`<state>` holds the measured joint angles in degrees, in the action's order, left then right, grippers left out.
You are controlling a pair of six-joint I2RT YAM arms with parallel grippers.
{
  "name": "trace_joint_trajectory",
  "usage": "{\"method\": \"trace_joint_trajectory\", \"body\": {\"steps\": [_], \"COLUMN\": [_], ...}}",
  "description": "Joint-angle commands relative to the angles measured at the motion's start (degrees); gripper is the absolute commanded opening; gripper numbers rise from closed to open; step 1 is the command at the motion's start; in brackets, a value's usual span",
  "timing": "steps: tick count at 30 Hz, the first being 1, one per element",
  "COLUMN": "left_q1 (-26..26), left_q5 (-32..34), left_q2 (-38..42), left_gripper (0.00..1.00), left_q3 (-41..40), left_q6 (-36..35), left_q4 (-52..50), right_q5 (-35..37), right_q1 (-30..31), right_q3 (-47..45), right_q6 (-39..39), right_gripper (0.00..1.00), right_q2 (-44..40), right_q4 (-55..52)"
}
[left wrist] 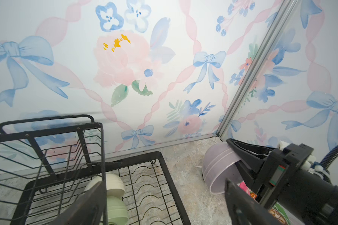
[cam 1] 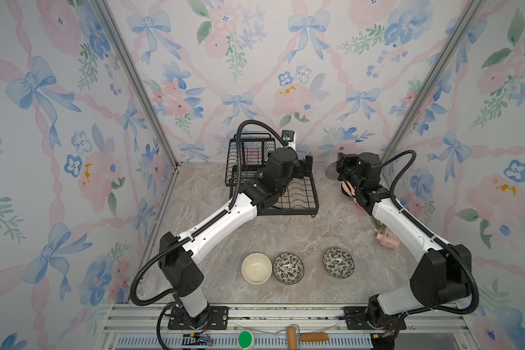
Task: Load bowls into a dish rack
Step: Pick up the bowl from the center of the table, then place the bowl in the dish rack.
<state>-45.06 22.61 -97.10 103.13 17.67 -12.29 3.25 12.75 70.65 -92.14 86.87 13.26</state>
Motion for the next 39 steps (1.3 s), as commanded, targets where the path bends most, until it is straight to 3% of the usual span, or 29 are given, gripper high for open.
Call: {"method": "trace_joint_trajectory", "body": {"steps": [1,5,8,12,15,19,22,26,33,39], "left_q1": [4.6,16.5,26.9,37.0,42.0,48.2,51.8,53.2,53.4,53.5], "left_q5": [-5.6,-17.1,-27.5,-38.9,-46.2,-56.2,-62.0,-66.3,-68.7,-70.8], "left_q2": [-0.1,0.6,2.0,1.0,1.3,5.2,6.4,6.4,6.0,3.9], "left_gripper": [0.98,0.98,0.98,0.98,0.98,0.98,0.98,0.98,0.98,0.98], "left_q3": [7.8,14.6,13.3,9.7,3.6,-14.1,-25.3,-34.9,-43.2,-43.9], "left_q6": [0.5,5.2,8.4,10.7,12.2,21.4,29.2,33.7,33.6,33.4], "left_q4": [-17.0,-27.3,-28.1,-25.9,-18.8,2.2,14.8,24.5,26.2,26.4], "right_q5": [-10.4,-14.1,-14.5,-13.5,-13.9,-11.8,-11.3,-9.6,-7.2,-4.8], "right_q1": [-0.7,0.5,1.6,3.1,4.3,6.1,7.1,7.7,8.9,9.9], "right_q3": [0.5,1.6,1.6,2.2,3.4,4.3,5.9,7.2,10.7,12.5], "right_q6": [6.8,11.2,14.1,18.0,20.7,21.5,22.1,22.9,19.9,20.9], "right_gripper": [0.00,0.00,0.00,0.00,0.00,0.00,0.00,0.00,0.00,0.00], "right_q2": [1.0,4.3,6.6,10.9,14.7,20.2,23.4,27.7,36.8,41.5], "right_q4": [15.7,21.8,26.6,30.6,35.6,40.2,41.2,43.9,50.6,54.9]}}
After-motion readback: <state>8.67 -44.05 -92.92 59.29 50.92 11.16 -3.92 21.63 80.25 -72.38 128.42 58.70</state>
